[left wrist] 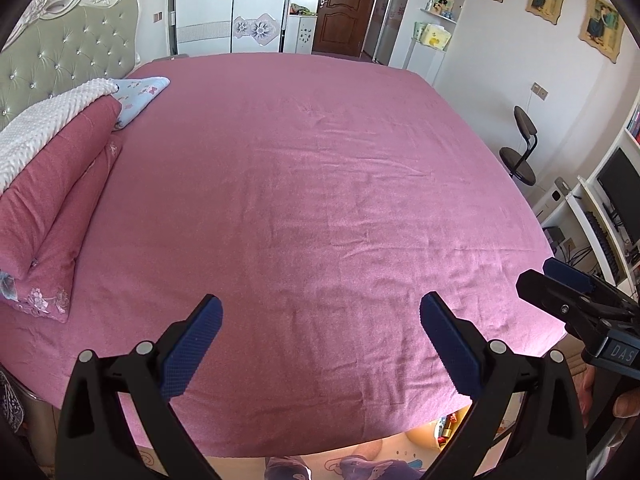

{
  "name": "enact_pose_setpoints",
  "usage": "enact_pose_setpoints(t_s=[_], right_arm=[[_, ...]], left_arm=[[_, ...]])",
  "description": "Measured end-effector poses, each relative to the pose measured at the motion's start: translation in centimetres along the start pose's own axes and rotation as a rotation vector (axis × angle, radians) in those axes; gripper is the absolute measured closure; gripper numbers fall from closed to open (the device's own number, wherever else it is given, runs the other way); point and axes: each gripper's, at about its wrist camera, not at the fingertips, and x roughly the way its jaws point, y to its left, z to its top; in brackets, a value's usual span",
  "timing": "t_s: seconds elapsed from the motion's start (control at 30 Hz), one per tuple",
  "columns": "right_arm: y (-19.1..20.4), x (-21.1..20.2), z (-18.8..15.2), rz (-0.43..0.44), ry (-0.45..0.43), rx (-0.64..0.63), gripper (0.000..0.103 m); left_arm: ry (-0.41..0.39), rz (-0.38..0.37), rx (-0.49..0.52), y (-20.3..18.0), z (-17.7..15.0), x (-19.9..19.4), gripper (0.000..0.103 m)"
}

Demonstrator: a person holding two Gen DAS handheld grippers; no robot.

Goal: Collect trash

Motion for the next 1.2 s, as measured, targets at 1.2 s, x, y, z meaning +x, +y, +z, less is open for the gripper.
enact_pose_setpoints(t_s=[1.2], right_arm=[[-0.3,-0.3,-0.1,-0.02,-0.006,0.006,0.013]], left_arm=[[-0.019,-0.022,-0.008,0.3,0.8,-1.6,0.004]])
